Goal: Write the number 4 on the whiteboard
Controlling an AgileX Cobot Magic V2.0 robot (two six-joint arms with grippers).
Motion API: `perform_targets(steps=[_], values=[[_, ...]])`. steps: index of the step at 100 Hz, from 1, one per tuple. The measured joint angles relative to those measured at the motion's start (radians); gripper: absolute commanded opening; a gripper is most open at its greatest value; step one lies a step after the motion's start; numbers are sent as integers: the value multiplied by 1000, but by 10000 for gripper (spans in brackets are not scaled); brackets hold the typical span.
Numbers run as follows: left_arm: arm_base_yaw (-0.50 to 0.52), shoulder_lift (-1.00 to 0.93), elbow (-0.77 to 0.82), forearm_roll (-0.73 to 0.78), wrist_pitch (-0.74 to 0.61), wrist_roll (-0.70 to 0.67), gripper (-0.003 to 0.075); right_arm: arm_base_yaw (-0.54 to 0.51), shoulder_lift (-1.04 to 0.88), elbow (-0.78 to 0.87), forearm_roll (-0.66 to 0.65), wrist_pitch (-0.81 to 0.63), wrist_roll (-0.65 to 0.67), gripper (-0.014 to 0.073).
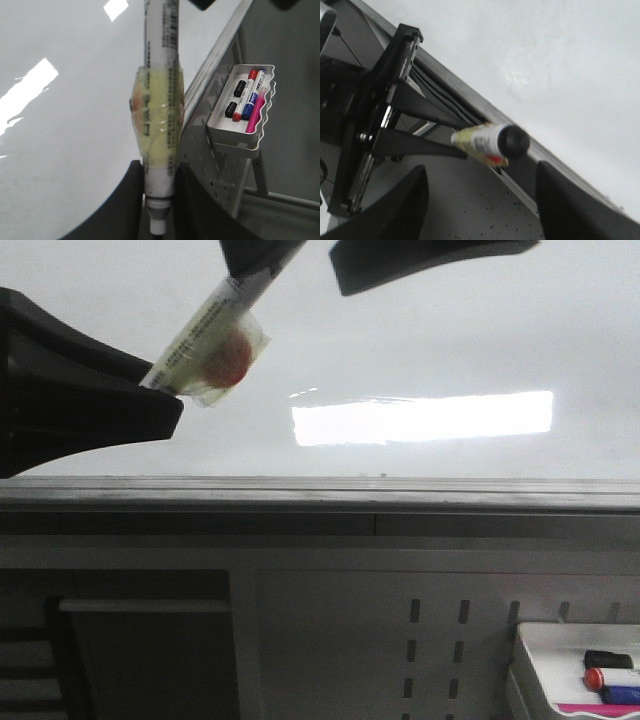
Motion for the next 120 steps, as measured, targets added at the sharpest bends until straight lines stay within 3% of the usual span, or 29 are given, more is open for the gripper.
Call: perform_targets(steps=[13,20,32,40,47,60,67,94,120], values=[[0,0,0,2,-2,0,-20,0,70,-36,-13,-37,-2,410],[0,0,0,4,-3,0,-20,0,99,-51,-16,-42,-2,360],[0,0,0,7,-3,0,-20,0,125,-71,-17,-52,-2,143],[0,0,0,7,-3,0,-15,0,124,-71,-15,-61,-2,-76],[0,0,0,7,-1,3,48,9,124,-76,-3,-69,1,-66],[0,0,0,4,0,6,321,11,124,-78,-19,-60,-1,-66],[0,-3,0,-10,-2,6,410,8,125,-78,-45,-46,-1,-66],[37,-98,17,-80,40,0,387,-52,156,-126,-63,-31,-2,-66],[69,-208,48,-238,90,0,387,-163,268,-308,-95,-41,-3,-66]])
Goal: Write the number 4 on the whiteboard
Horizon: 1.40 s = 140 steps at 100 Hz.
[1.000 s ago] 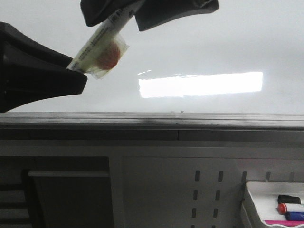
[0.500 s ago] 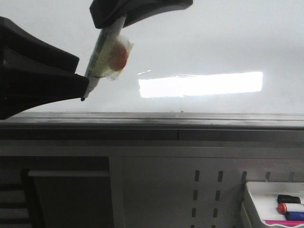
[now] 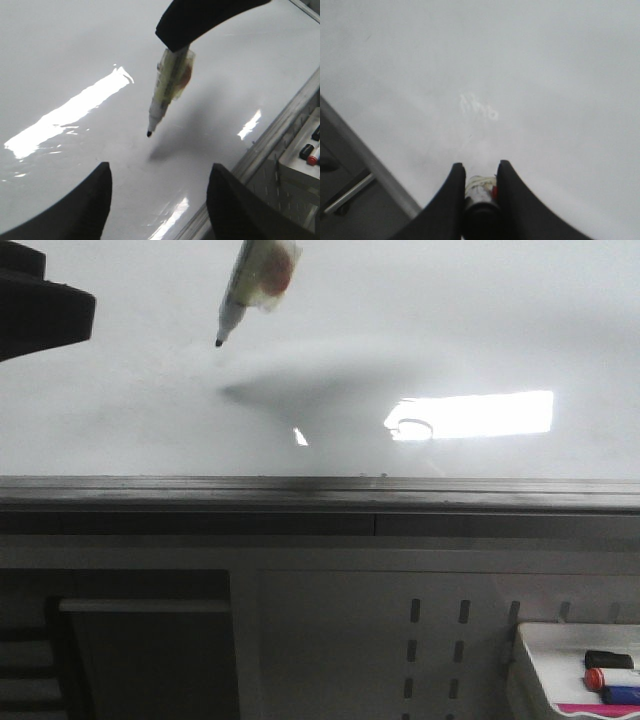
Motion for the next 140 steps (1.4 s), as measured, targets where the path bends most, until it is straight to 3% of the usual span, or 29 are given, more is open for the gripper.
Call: perform_targets(steps=[19,62,78,107,140], values=[[0,-4,9,-15,4,0,387,-26,75,-93,-23,-6,0,-66],[0,-4,9,-19,4,0,387,10,93,18,-1,-28,2,-66],[0,-4,9,-19,4,0,387,-35,49,29,-1,31,2,-66],[0,-4,9,-19,6,0,387,-39,2,11,-33,108,0,-66],[0,-4,9,-21,6,0,387,-28,82,-66,-57,83,0,-66]])
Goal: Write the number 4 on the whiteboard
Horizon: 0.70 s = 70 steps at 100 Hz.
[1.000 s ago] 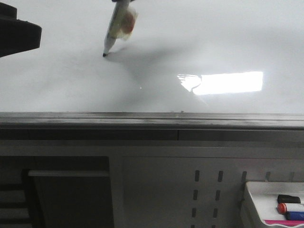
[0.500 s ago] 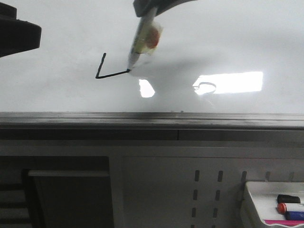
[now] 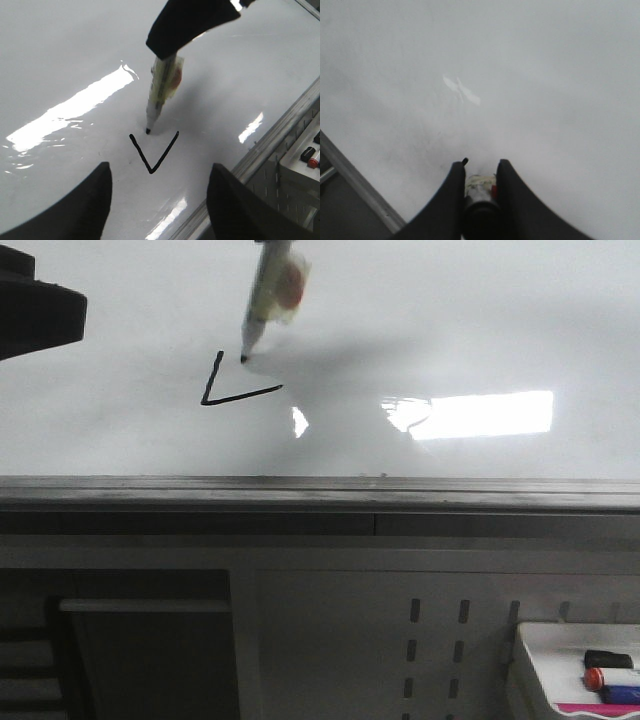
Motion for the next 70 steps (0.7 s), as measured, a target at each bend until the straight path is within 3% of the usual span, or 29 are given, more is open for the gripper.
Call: perform_targets(steps=[25,57,70], values=[[0,0,0,-2,0,0,387,54,11,16,15,144,0,-66],[-33,13,0,107,-4,0,387,139,-10,18,3,179,-2,-66],[-58,56,0,80,-9,0,388,203,-34,-16,3,209,-4,-66]])
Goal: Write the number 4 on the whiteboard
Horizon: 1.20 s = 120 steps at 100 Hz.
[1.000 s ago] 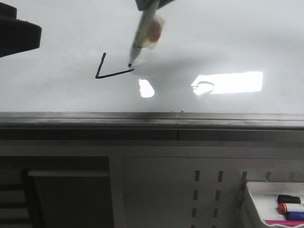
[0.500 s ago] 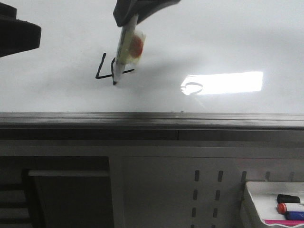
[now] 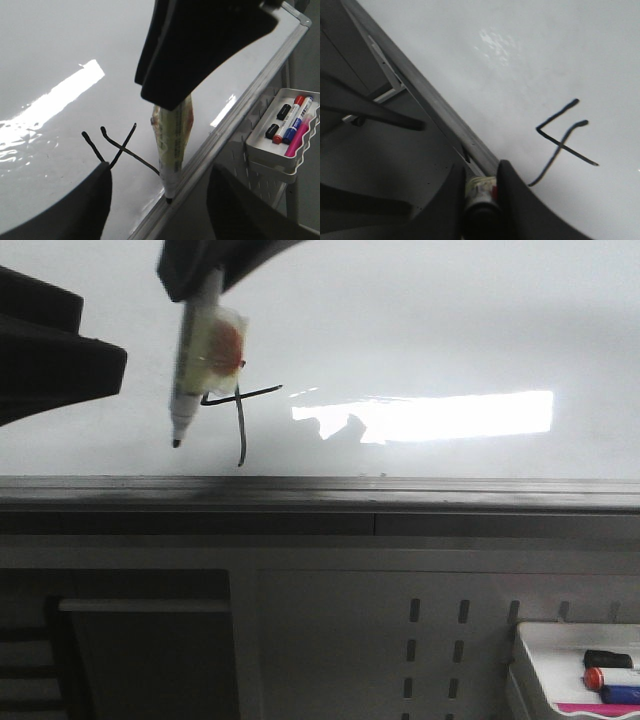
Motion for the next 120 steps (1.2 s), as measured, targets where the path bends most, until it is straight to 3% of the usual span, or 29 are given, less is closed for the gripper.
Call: perform_targets(steps=[34,44,65,99,107,120], values=[[-3,47,-2,-2,-2,0,368,80,-4,-29,3,28,0,-66],[-3,47,-2,0,-2,0,269,87,-4,-29,7,28,-2,-66],[-9,47,-2,20,-14,0,-15,88,-4,-30,23,13,-2,-66],[-9,47,-2,20,-16,-4,-20,88,-4,-30,27,13,-5,-54],[-9,47,-2,20,-16,-4,-20,88,-4,-30,27,7,-5,50],[-9,47,-2,7,-16,-32,-20,88,-4,-30,42,-16,-5,416]])
